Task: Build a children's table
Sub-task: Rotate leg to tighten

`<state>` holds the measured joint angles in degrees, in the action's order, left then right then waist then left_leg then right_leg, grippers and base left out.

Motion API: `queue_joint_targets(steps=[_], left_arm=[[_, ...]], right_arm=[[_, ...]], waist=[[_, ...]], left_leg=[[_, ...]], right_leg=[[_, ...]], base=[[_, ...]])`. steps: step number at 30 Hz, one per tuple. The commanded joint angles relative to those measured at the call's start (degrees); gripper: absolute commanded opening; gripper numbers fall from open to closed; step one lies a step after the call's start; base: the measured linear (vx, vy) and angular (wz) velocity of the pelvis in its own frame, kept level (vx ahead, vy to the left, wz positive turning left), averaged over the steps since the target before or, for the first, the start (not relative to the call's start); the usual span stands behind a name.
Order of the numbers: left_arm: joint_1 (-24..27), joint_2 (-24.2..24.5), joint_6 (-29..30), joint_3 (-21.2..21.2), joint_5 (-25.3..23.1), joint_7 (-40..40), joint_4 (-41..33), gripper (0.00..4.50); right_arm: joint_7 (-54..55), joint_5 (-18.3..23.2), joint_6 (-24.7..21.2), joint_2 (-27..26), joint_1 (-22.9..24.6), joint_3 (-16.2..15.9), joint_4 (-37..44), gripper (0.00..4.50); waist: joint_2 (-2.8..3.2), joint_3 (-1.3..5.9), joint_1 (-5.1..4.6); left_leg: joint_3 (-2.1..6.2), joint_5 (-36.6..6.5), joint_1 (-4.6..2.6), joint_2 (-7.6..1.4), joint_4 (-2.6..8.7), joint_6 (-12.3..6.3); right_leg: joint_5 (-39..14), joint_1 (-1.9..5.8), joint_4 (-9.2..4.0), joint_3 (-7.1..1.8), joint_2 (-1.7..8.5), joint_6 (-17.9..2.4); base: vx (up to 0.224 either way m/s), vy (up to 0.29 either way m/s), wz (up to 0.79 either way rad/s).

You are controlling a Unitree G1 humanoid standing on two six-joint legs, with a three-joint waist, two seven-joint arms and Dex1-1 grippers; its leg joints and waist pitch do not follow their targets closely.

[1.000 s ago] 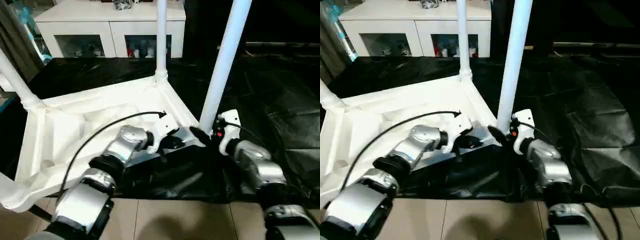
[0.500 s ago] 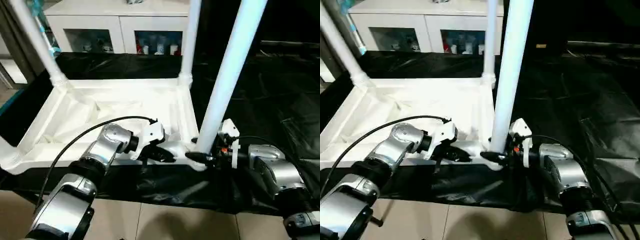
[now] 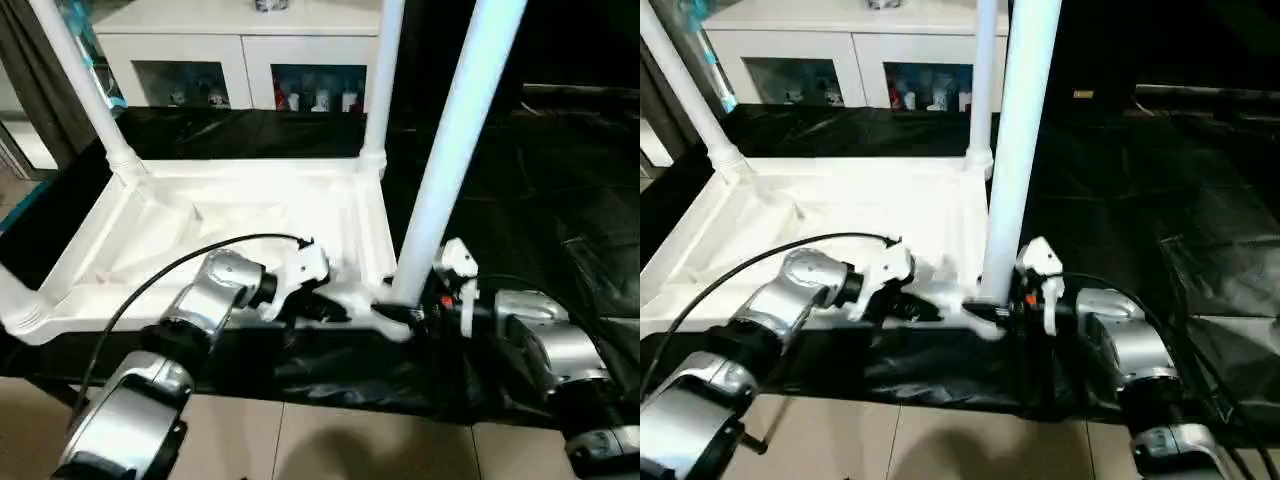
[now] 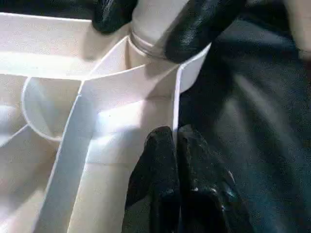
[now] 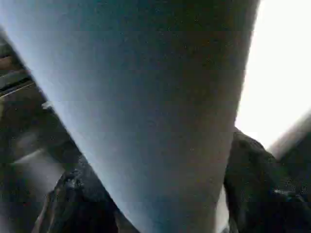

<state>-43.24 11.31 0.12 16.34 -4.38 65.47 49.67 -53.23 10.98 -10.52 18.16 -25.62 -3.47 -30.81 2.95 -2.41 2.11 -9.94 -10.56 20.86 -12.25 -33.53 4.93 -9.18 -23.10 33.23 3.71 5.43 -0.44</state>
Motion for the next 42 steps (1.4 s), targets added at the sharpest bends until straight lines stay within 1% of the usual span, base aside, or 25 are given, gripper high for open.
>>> queue_joint_targets(steps=[1,3,5,6,7,10,11,13,15,16,17,19,20,22,23,24,25,26,27,28,30,35,37,40,42], left_arm=[[-2.24,-2.97,0.93,-1.73,-0.06,-8.41,2.13,0.00],[-3.24,-4.12,1.01,-2.20,-0.46,-12.22,3.54,0.00],[-4.81,-6.25,1.50,-3.18,-0.61,-18.34,5.71,0.00],[-5.17,-6.78,1.56,-3.34,-0.64,-19.68,6.21,0.00],[-5.86,-7.90,1.48,-3.47,-0.87,-22.27,7.16,0.00],[-6.38,-9.08,0.91,-3.76,-1.16,-23.73,8.14,0.00],[-6.48,-9.20,0.79,-3.78,-1.20,-23.87,8.36,0.00],[-6.49,-9.40,-0.24,-3.51,-1.33,-23.22,8.76,0.00],[-5.82,-9.07,-1.32,-3.06,-0.97,-20.52,8.10,0.00],[-5.21,-8.65,-1.97,-2.61,-0.67,-18.06,7.54,0.00],[-4.56,-8.19,-2.60,-2.16,-0.43,-15.69,6.88,0.00],[-3.76,-7.63,-3.30,-1.71,-0.13,-13.25,6.06,0.00],[-3.18,-7.21,-3.38,-1.46,0.19,-11.42,5.39,0.00],[-1.60,-5.67,-3.60,-0.40,0.44,-6.26,3.35,0.00],[-1.43,-5.43,-3.69,-0.25,0.38,-5.64,3.16,0.00],[-0.83,-4.55,-3.82,0.26,0.34,-3.56,2.48,0.00],[-0.35,-3.78,-3.63,0.67,0.44,-1.79,1.85,0.00],[0.53,-2.36,-3.24,1.45,0.68,1.63,0.65,0.00],[0.97,-1.66,-3.02,1.83,0.82,3.40,0.03,0.00],[1.18,-1.33,-2.91,2.01,0.89,4.28,-0.26,0.00],[1.92,-0.13,-2.65,2.38,0.97,6.53,-1.40,0.00],[3.39,2.67,-1.86,3.34,1.01,11.30,-3.74,0.00],[3.45,2.89,-1.80,3.35,0.97,11.68,-3.90,0.00],[3.93,3.60,-0.47,3.58,1.35,13.00,-5.66,0.00],[4.09,3.60,-0.32,3.60,1.36,13.01,-6.06,0.00]], right_arm=[[8.96,-1.74,-1.82,-3.15,0.14,0.47,-4.89,2.58],[13.04,-1.55,-1.82,-4.93,-0.32,1.69,-6.38,2.56],[20.66,-1.97,-1.37,-7.83,-1.50,3.14,-9.28,2.56],[22.41,-2.14,-1.21,-8.55,-1.88,3.38,-10.07,2.56],[25.66,-2.52,-0.78,-10.20,-2.89,3.61,-11.93,2.56],[24.33,-1.68,0.41,-12.28,-3.80,3.70,-12.61,2.56],[23.95,-1.46,0.52,-12.56,-3.91,3.83,-12.64,3.12],[21.18,-0.26,0.48,-13.19,-4.58,4.28,-12.03,3.26],[18.62,-0.19,0.76,-12.38,-5.00,3.88,-11.44,3.46],[16.69,-0.17,0.71,-11.53,-4.96,3.28,-10.85,3.46],[14.67,-0.01,0.39,-10.66,-4.76,2.67,-10.10,3.60],[11.88,0.08,0.05,-9.49,-4.30,1.73,-9.11,3.60],[9.52,0.08,0.01,-8.53,-3.74,0.81,-8.11,3.60],[2.89,0.28,-0.44,-5.61,-1.94,-1.27,-5.10,3.60],[2.00,0.32,-0.55,-5.20,-1.70,-1.47,-4.71,3.60],[-0.57,0.40,-0.79,-3.87,-0.91,-2.20,-3.41,3.60],[-2.28,0.43,-0.69,-2.77,-0.35,-2.73,-2.51,3.60],[-5.42,0.43,-0.64,-0.96,0.55,-3.43,-1.05,3.60],[-6.97,0.41,-0.63,-0.11,0.96,-3.70,-0.39,3.60],[-7.73,0.38,-0.64,0.27,1.13,-3.77,-0.12,3.60],[-9.99,0.22,0.07,1.70,1.58,-4.11,0.68,3.60],[-15.52,0.79,-0.09,5.38,2.28,-4.90,2.89,3.60],[-16.07,0.75,-0.16,5.69,2.28,-4.95,3.12,3.29],[-17.99,0.63,-0.47,6.44,2.35,-5.60,3.91,3.21],[-18.25,0.57,-0.43,6.42,2.36,-5.75,3.86,2.91]], waist=[[-0.73,3.29,-0.24],[-0.81,3.23,-0.75],[-0.49,3.32,-1.01],[-0.65,3.30,-1.15],[-0.57,3.32,-1.13],[-0.59,3.34,-1.51],[-0.62,3.40,-1.52],[-0.57,3.42,-1.54],[-0.49,3.38,-1.66],[-0.89,3.40,-1.71],[-0.75,3.41,-1.77],[-0.82,3.38,-1.77],[-0.72,3.61,-1.63],[-1.05,3.64,-1.25],[-0.98,3.60,-1.17],[-0.75,3.88,-1.11],[-0.75,3.88,-1.11],[-0.88,3.88,-0.75],[-0.82,3.85,-0.61],[-0.79,3.95,-0.42],[-0.73,3.85,-0.12],[-0.63,3.59,0.28],[-0.64,3.59,0.24],[-0.66,3.66,0.26],[-0.71,3.71,0.28]], left_leg=[[-0.39,-14.48,-0.45,-0.17,4.13,-2.50],[-0.15,-16.00,-0.41,-0.11,4.30,-2.07],[-0.13,-15.68,-0.32,0.02,4.27,-2.02],[-0.17,-15.90,-0.29,0.04,4.22,-2.02],[-0.13,-16.14,-0.41,0.08,4.24,-2.01],[-0.18,-16.81,-0.27,0.22,4.14,-3.01],[-0.10,-16.44,-0.16,0.14,4.15,-3.43],[-0.09,-16.39,-0.13,0.10,4.15,-3.89],[0.00,-16.90,0.02,0.02,4.26,-4.14],[-0.05,-16.87,0.07,0.02,4.22,-4.17],[0.07,-16.47,0.28,0.04,4.27,-4.37],[0.04,-16.23,0.37,0.03,4.25,-4.86],[0.00,-14.77,0.29,-0.15,4.09,-5.20],[-0.18,-12.94,0.35,-0.25,3.86,-6.21],[-0.26,-12.49,0.39,-0.32,3.85,-6.62],[-0.28,-10.01,0.39,-0.35,3.65,-7.11],[-0.28,-10.01,0.39,-0.35,3.65,-7.11],[-0.39,-8.64,0.38,-0.53,3.54,-8.01],[-0.34,-8.60,0.44,-0.59,3.58,-8.19],[-0.47,-8.78,0.23,-0.61,3.47,-8.41],[-0.55,-9.39,0.03,-0.72,3.54,-8.18],[-0.64,-12.47,-0.44,-0.83,3.86,-5.96],[-0.59,-12.32,-0.26,-0.80,3.89,-5.62],[-0.57,-12.10,-0.27,-0.77,3.87,-5.43],[-0.60,-11.19,-0.17,-0.72,3.76,-5.77]], right_leg=[[-19.16,2.86,-4.16,-1.41,2.05,-11.98],[-21.37,2.83,-4.46,-1.35,2.02,-10.99],[-20.00,2.74,-4.48,-1.40,2.02,-11.09],[-20.06,2.70,-4.57,-1.40,1.98,-11.12],[-20.23,2.68,-4.60,-1.36,2.00,-11.11],[-20.61,2.73,-4.92,-1.25,1.99,-10.93],[-19.76,2.84,-4.78,-1.25,2.02,-11.17],[-19.29,2.84,-4.74,-1.19,1.99,-11.47],[-19.15,2.92,-4.69,-1.13,2.00,-11.70],[-19.03,2.93,-4.68,-1.16,2.01,-11.73],[-18.71,3.15,-4.55,-1.13,2.08,-11.93],[-18.58,3.24,-4.62,-1.12,2.08,-12.05],[-16.33,3.30,-4.31,-1.25,2.24,-12.77],[-13.77,3.49,-4.01,-1.29,2.21,-13.66],[-13.02,3.43,-3.96,-1.33,2.16,-13.94],[-9.62,3.45,-3.45,-1.25,2.09,-14.89],[-9.62,3.45,-3.45,-1.25,2.09,-14.89],[-6.75,3.57,-3.04,-1.28,2.03,-15.97],[-6.37,3.66,-2.95,-1.25,2.06,-16.18],[-5.67,3.50,-2.87,-1.30,2.04,-16.48],[-6.20,3.37,-2.94,-1.33,2.04,-16.66],[-9.78,3.15,-3.22,-1.49,1.91,-15.91],[-9.82,3.23,-3.14,-1.48,1.96,-15.78],[-9.92,3.28,-3.13,-1.48,2.03,-15.68],[-8.78,3.28,-3.00,-1.49,1.97,-15.88]], base=[[0.000,0.000,0.00],[0.000,0.000,0.00],[0.000,0.000,0.00],[0.000,0.000,0.00],[0.000,0.000,0.00],[0.000,0.000,0.00],[0.000,0.000,0.00],[0.000,0.000,0.00],[0.000,0.000,0.00],[0.000,0.000,0.00],[0.000,0.000,0.00],[0.000,0.000,0.00],[0.000,0.000,0.00],[0.000,0.000,0.00],[0.000,0.000,0.00],[0.000,0.000,0.00],[0.000,0.000,0.00],[0.000,0.000,0.00],[0.000,0.000,0.00],[0.000,0.000,0.00],[0.000,0.000,0.00],[0.000,0.000,0.00],[0.000,0.000,0.00],[0.000,0.000,0.00],[0.000,0.000,0.00]])
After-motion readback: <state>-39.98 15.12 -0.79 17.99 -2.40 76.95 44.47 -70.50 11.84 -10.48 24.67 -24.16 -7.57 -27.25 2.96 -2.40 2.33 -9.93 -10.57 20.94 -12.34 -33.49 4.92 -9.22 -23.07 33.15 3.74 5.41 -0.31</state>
